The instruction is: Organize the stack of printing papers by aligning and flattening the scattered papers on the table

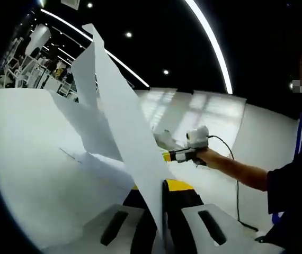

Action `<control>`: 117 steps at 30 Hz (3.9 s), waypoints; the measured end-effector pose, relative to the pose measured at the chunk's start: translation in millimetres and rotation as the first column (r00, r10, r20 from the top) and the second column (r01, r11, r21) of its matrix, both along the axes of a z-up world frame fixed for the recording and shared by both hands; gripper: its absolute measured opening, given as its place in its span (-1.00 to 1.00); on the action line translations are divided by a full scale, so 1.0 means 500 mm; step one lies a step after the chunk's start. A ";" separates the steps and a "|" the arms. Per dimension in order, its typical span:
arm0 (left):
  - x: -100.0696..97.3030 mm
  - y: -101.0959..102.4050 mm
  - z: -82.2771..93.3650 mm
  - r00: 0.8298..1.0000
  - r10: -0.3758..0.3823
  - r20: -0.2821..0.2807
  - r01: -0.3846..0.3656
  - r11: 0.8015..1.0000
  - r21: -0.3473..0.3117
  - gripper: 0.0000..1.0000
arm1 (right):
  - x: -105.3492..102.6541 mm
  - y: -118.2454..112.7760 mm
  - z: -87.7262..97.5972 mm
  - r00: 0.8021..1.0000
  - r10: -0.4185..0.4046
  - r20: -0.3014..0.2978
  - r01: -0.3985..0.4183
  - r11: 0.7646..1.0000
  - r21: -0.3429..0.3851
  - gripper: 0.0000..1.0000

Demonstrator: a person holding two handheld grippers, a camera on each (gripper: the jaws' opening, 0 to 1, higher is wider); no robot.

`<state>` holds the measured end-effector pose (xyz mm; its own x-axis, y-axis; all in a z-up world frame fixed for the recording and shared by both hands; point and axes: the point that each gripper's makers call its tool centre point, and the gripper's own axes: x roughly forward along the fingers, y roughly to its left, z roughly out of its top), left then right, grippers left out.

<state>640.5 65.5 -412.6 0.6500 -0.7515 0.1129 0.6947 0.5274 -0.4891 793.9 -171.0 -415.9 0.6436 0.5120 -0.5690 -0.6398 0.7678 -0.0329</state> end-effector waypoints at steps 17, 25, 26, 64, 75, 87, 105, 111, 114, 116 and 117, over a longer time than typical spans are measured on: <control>0.000 -0.001 -0.004 1.000 0.000 -0.013 0.000 1.000 -0.001 -0.85 | -0.086 0.010 0.351 0.951 -0.009 0.308 -0.065 0.971 0.231 -1.00; 0.002 -0.003 -0.008 1.000 -0.004 -0.021 0.004 1.000 0.006 -0.84 | -0.194 0.100 0.476 0.898 0.096 0.429 -0.234 0.931 0.281 -1.00; 0.002 -0.004 -0.008 1.000 -0.003 -0.022 0.003 1.000 0.006 -0.84 | -0.209 0.107 0.488 0.894 0.105 0.435 -0.258 0.916 0.308 -1.00; 0.007 0.001 -0.001 0.998 -0.022 -0.064 0.018 0.998 -0.063 -0.77 | -0.302 0.050 0.034 0.986 0.136 0.094 -0.160 0.928 0.337 -1.00; -0.008 -0.012 0.001 0.996 -0.033 -0.088 0.025 0.995 -0.096 -0.70 | -0.344 0.113 0.018 0.967 0.216 0.137 -0.251 0.908 0.336 -1.00; -0.003 -0.007 0.000 0.995 -0.046 -0.091 0.038 0.995 -0.091 -0.76 | -0.396 0.179 -0.014 0.929 0.325 0.179 -0.365 0.885 0.288 -1.00; -0.016 0.007 0.025 0.998 -0.060 -0.027 0.055 0.989 -0.140 -0.88 | -0.274 0.089 0.003 0.979 0.204 0.002 -0.173 0.825 0.539 0.34; -0.026 -0.001 0.028 0.995 -0.101 -0.007 0.099 0.986 -0.132 -0.88 | -0.230 0.118 -0.007 0.953 0.293 -0.080 -0.193 0.786 0.588 0.32; -0.028 -0.006 0.026 0.994 -0.111 -0.007 0.109 0.987 -0.120 -0.88 | -0.226 0.155 -0.016 0.918 0.381 -0.115 -0.229 0.742 0.630 0.35; -0.032 -0.007 0.025 0.994 -0.112 -0.009 0.110 0.987 -0.120 -0.88 | -0.224 0.171 -0.025 0.889 0.440 -0.122 -0.273 0.727 0.630 0.37; -0.032 -0.007 0.024 0.994 -0.113 -0.011 0.111 0.987 -0.121 -0.89 | -0.225 0.180 -0.028 0.876 0.464 -0.131 -0.285 0.717 0.636 0.38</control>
<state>624.4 61.9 -400.4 0.5655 -0.8012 0.1955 0.7366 0.3841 -0.5567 681.6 -81.2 -430.0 0.1969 0.9617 -0.1909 -0.7920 0.2708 0.5472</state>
